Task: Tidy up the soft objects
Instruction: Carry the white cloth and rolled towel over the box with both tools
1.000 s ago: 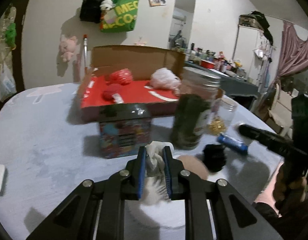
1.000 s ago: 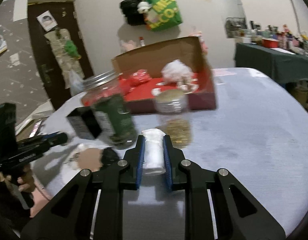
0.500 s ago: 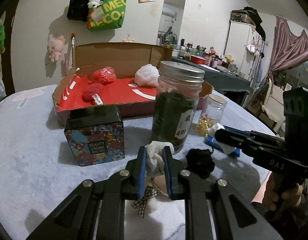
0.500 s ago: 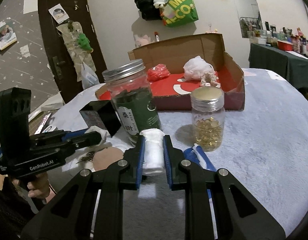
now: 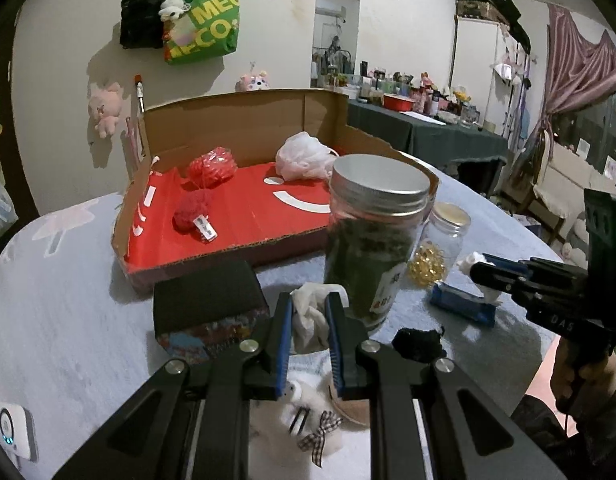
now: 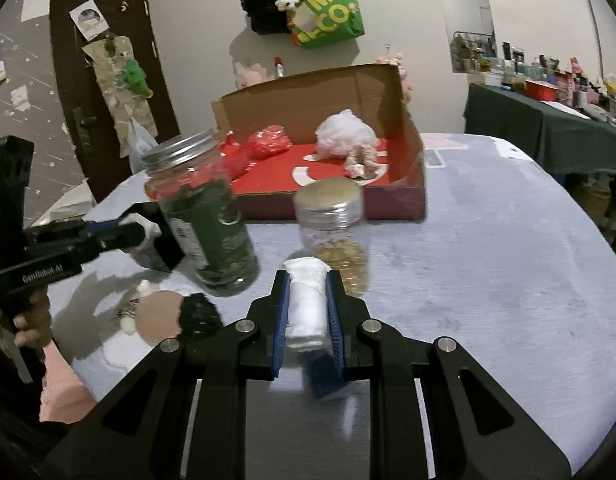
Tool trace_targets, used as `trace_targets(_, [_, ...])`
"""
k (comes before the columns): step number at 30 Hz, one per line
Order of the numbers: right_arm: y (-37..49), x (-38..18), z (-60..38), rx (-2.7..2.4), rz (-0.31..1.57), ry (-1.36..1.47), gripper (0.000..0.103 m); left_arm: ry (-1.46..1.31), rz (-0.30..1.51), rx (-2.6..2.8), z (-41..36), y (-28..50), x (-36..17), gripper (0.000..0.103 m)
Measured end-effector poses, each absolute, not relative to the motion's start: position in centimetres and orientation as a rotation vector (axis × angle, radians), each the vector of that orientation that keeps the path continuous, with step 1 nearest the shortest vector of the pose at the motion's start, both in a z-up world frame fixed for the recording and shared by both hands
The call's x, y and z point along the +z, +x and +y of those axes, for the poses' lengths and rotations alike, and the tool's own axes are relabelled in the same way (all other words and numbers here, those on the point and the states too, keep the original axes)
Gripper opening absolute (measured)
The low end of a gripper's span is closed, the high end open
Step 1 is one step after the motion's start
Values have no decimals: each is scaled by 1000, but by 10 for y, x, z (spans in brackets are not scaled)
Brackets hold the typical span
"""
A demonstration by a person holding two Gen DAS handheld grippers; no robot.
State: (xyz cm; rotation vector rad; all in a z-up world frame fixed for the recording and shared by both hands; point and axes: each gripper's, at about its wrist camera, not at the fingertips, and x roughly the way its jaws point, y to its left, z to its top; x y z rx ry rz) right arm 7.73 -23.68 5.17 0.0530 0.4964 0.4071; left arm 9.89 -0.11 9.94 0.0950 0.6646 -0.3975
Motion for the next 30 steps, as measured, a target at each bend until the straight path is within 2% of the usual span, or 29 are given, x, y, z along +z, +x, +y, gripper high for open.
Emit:
trace_targets(14, [100, 62, -272, 356, 527, 17, 17, 149, 721, -390, -1, 126, 108, 17])
trace_targets(30, [157, 91, -283, 444, 577, 17, 17, 70, 831, -480, 4, 181, 120, 17])
